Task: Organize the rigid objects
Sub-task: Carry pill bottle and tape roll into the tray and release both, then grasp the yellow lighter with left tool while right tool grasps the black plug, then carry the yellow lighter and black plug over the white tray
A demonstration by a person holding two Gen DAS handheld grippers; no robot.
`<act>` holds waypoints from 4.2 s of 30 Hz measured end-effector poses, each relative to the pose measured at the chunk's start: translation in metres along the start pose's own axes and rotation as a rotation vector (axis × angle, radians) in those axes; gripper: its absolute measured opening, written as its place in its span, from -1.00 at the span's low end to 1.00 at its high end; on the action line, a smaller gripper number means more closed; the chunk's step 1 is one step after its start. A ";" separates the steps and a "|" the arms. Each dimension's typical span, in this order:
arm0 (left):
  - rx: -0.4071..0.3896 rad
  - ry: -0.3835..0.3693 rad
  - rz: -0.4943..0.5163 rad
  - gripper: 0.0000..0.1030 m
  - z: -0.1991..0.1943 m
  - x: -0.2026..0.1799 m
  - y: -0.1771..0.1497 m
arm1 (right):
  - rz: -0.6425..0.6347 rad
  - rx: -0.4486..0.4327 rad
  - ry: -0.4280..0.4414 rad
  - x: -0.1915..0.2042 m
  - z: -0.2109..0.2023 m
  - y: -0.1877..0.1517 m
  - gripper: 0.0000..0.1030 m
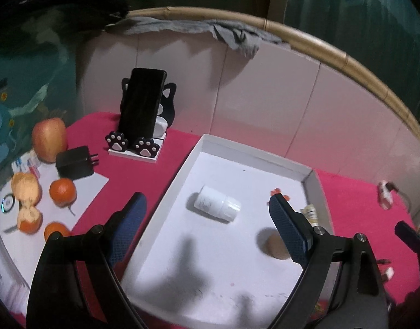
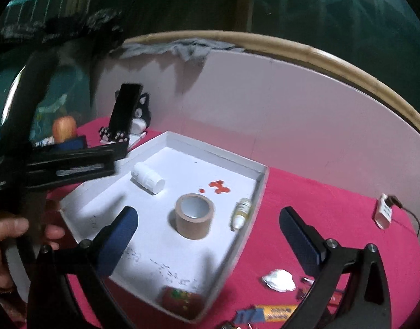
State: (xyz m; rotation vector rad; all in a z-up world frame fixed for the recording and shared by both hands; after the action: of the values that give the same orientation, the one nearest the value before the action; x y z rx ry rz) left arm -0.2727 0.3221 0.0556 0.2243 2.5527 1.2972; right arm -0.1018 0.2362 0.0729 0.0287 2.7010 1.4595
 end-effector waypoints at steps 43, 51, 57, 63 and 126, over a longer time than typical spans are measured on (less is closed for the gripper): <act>0.366 -0.362 0.596 0.77 -0.016 -0.232 -0.195 | 0.684 0.039 -0.271 -0.243 -0.097 -0.143 1.00; 0.347 -0.375 0.593 0.75 -0.015 -0.234 -0.198 | 0.708 0.027 -0.255 -0.248 -0.098 -0.148 1.00; 0.337 -0.423 0.562 0.58 -0.024 -0.230 -0.197 | 0.662 0.036 -0.220 -0.236 -0.092 -0.144 1.00; 0.298 -0.470 0.544 0.58 -0.041 -0.229 -0.189 | 0.497 0.076 -0.101 -0.197 -0.071 -0.131 1.00; 0.029 -0.454 0.389 0.58 -0.096 -0.161 -0.110 | 0.030 0.028 0.150 -0.084 -0.085 -0.054 -0.44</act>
State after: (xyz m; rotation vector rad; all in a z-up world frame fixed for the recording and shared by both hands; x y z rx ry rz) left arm -0.1502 0.1426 0.0475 0.9439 2.1998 1.1594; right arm -0.0234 0.1315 0.0782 -0.0404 2.8515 1.4890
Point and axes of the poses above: each gripper's, at about its wrist camera, not at the fingertips, and z roughly the way its jaws point, x to its left, y to its top, the point moved 9 cm from there along z, roughly the way its jaws point, and after that the axes turned 3 degrees about z, right-handed, at the moved point
